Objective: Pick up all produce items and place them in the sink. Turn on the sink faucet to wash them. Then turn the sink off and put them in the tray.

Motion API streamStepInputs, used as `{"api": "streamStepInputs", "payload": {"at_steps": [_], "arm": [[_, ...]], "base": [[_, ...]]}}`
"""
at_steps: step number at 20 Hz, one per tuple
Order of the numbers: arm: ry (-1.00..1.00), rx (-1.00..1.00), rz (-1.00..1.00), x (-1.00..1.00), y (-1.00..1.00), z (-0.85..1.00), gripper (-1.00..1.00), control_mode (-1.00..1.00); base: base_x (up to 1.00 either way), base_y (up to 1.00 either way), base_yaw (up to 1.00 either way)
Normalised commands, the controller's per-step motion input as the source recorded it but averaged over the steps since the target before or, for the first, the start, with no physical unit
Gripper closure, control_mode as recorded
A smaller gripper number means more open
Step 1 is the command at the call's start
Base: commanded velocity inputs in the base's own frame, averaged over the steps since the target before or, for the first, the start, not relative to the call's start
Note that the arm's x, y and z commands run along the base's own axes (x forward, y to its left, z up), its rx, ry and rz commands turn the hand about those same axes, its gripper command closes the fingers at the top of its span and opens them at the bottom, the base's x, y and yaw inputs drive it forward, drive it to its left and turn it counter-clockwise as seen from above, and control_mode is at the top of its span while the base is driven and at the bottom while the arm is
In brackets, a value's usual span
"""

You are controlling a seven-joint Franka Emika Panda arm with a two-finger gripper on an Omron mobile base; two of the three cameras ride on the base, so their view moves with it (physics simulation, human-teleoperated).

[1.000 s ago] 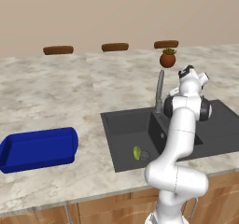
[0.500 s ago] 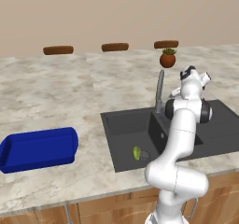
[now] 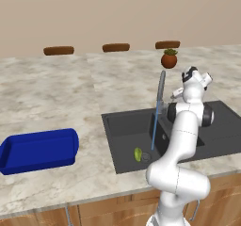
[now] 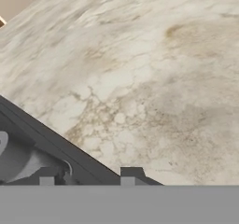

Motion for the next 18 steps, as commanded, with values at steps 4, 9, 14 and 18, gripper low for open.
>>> {"api": "streamStepInputs", "payload": {"at_steps": [4, 9, 14, 18], "arm": [[-0.02, 0.00, 0.00, 0.11, 0.13, 0.00, 1.00, -1.00], [-0.10, 0.00, 0.02, 0.09, 0.41, 0.01, 1.00, -1.00], [-0.06, 0.00, 0.00, 0.05, 0.64, 0.03, 1.00, -1.00], [-0.02, 0.00, 0.00, 0.08, 0.64, 0.00, 1.00, -1.00]], "base": [[0.00, 0.00, 0.00], [0.00, 0.00, 0.00], [0.00, 0.00, 0.00], [0.00, 0.00, 0.00]]}}
